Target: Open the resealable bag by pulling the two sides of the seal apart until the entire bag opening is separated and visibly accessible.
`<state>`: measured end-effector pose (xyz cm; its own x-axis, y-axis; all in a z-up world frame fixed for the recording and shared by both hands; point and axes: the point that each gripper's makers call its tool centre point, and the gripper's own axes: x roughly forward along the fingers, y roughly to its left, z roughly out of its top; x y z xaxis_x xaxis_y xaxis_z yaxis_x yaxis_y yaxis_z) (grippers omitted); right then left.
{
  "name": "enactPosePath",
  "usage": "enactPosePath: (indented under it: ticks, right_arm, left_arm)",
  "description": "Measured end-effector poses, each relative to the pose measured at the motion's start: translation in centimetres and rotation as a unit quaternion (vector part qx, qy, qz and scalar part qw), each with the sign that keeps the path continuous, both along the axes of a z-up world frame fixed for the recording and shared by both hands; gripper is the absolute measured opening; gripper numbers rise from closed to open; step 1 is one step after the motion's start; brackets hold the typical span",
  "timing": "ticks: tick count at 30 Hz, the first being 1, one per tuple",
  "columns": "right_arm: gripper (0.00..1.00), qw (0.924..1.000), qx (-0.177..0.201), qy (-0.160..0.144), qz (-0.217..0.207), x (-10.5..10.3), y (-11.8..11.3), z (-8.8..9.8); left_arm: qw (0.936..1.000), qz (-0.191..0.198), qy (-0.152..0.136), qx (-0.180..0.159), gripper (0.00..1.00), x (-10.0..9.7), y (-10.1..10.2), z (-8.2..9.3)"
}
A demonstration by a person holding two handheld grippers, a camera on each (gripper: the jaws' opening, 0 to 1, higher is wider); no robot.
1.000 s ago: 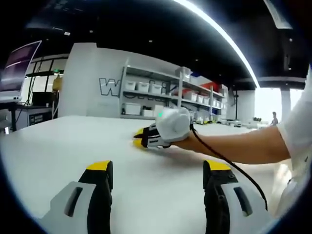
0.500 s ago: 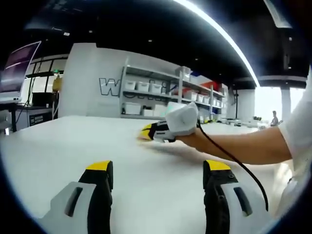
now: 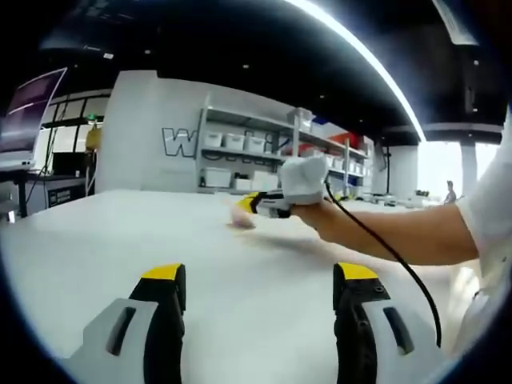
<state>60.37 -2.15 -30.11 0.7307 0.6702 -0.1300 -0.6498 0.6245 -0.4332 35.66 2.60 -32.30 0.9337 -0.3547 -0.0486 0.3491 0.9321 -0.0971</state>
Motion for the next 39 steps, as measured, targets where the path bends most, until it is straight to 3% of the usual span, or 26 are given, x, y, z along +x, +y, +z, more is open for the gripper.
enactPosePath:
  ticks: [4, 14, 31, 39]
  right_arm:
    - [0.0, 0.9994, 0.03, 0.014, -0.014, 1.2, -0.7, 0.6]
    - [0.0, 0.9965, 0.078, 0.02, -0.019, 1.4, -1.6, 3.1]
    - [0.0, 0.9896, 0.139, 0.038, -0.002, -1.2, -2.7, 4.5]
    - [0.0, 0.9892, 0.143, 0.034, 0.001, -2.3, -3.2, 5.0]
  left_arm:
    - [1.0, 0.0, 0.002, 0.006, 0.74, 0.0, -0.1, -0.1]
    - [1.0, 0.002, 0.001, 0.005, 0.74, 0.0, 0.0, -0.1]
    - [1.0, 0.002, 0.0, 0.005, 0.74, 0.1, 0.0, -0.1]
    - [1.0, 0.002, -0.001, 0.006, 0.74, 0.0, -0.1, 0.0]
